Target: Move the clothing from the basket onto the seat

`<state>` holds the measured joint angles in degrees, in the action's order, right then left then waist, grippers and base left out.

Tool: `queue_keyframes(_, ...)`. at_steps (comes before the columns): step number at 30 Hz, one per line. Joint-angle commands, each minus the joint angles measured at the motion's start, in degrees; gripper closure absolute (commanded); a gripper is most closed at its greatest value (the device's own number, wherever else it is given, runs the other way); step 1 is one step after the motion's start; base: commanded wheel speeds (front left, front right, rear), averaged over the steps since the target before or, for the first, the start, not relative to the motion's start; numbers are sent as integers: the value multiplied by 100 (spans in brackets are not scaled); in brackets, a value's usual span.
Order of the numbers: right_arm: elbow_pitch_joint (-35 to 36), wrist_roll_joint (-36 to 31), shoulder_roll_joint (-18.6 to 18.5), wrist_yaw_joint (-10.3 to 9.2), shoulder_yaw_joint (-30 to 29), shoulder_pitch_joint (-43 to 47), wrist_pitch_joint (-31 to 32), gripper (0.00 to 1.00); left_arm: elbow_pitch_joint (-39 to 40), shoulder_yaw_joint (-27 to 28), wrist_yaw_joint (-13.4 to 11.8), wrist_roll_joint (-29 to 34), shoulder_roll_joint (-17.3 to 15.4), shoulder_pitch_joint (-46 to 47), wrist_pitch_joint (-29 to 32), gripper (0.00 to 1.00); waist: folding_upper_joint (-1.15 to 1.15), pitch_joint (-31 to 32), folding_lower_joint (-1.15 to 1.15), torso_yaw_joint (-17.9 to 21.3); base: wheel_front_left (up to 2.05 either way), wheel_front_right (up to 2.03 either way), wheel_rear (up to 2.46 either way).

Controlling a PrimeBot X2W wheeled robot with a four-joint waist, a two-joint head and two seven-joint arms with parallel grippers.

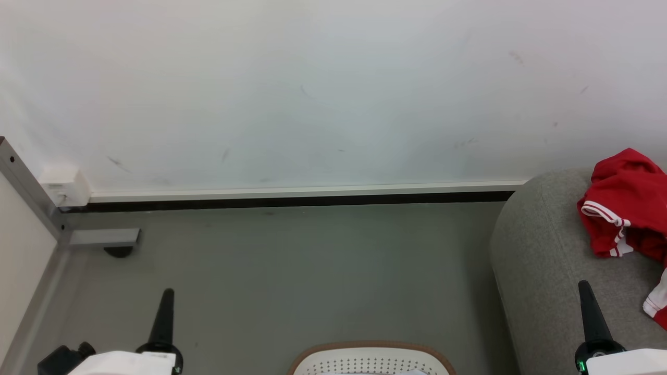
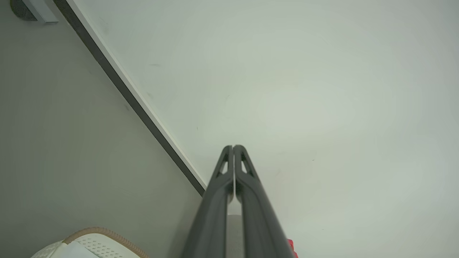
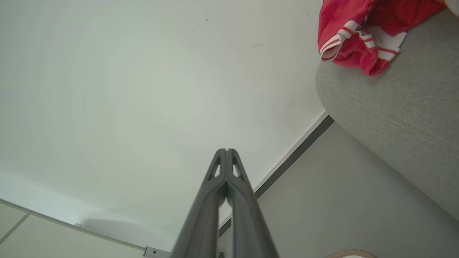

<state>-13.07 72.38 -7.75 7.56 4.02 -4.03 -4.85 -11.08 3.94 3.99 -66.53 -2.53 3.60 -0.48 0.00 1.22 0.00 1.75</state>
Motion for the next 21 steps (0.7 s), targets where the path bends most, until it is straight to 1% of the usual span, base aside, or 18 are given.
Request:
queue_keyframes(1,15,189,-81,-8,-9,-127,22,100,64,43,8,-181,-42,126,49,100,0,-2,0,-4,0,0,0)
queue_keyframes(21,-3,1396,-255,-10,66,-213,74,100,149,144,-63,-1187,-48,181,325,100,0,-41,0,-65,0,0,0)
